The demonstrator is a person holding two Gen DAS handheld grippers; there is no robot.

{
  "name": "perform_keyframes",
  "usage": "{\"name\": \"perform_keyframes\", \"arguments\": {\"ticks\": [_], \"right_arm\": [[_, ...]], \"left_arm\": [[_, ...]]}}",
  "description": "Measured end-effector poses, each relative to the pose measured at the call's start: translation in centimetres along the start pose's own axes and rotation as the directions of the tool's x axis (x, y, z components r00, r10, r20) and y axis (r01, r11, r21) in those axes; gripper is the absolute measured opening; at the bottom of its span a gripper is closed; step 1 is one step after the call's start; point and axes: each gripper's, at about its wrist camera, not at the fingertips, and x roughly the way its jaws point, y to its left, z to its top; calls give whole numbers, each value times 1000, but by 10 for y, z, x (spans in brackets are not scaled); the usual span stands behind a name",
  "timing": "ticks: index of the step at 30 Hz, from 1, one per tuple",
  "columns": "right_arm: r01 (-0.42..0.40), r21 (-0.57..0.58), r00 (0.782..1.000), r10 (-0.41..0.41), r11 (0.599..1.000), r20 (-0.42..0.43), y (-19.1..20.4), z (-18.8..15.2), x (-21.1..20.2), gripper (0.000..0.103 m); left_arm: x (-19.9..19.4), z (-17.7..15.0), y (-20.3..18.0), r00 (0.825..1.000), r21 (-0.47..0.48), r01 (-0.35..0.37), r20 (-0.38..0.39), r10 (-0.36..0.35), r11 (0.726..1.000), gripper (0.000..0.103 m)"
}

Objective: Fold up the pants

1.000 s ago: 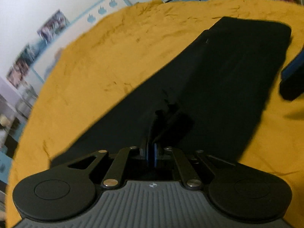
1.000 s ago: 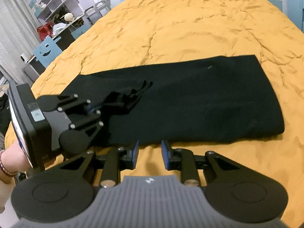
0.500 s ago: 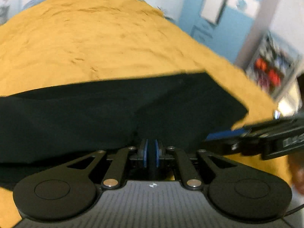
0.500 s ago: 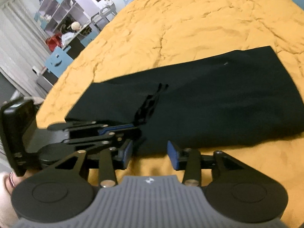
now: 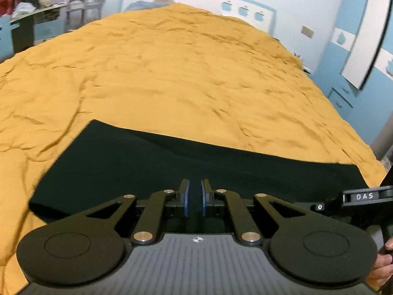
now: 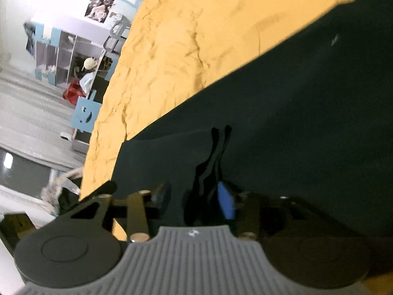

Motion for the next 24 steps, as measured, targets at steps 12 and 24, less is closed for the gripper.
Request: {"name": "perform_keyframes", "arguments": {"ticks": [12, 24], "right_arm": [[4, -284, 1000, 0, 959, 13, 102, 26, -24, 0], [172, -428, 984, -171, 887, 42, 145, 95, -173, 0]], "left_arm": [[-61, -1, 52, 988, -101, -116, 90, 125, 988, 9], [-71, 5, 50, 991, -88, -87, 95, 95, 992, 9]]}}
